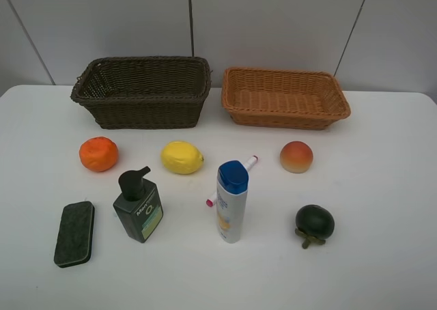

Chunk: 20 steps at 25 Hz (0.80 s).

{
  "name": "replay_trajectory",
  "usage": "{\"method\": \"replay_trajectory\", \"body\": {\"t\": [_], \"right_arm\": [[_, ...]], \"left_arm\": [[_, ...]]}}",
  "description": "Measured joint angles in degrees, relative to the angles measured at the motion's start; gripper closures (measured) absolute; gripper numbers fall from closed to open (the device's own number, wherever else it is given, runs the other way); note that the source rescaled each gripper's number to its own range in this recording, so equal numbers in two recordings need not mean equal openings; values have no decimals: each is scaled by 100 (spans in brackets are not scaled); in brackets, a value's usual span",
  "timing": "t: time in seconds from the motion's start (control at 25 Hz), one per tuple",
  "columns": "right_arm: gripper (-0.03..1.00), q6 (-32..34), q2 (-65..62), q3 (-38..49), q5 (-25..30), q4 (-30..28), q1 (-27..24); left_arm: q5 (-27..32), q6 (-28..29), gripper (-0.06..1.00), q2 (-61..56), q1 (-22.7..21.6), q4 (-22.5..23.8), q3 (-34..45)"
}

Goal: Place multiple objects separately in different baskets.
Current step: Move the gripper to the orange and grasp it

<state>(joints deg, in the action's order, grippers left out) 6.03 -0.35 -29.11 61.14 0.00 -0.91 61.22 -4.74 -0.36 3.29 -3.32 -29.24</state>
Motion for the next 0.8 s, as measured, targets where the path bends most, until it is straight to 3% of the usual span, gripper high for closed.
{"method": "replay_trajectory", "body": {"t": [0.56,0.8], "right_arm": [[-3,0,0,0,0,0,63],[-3,0,0,0,0,0,63]], "left_arm": [[0,5,-6,95,0,0,0],[-182,389,-6,1525,0,6,-99]]}}
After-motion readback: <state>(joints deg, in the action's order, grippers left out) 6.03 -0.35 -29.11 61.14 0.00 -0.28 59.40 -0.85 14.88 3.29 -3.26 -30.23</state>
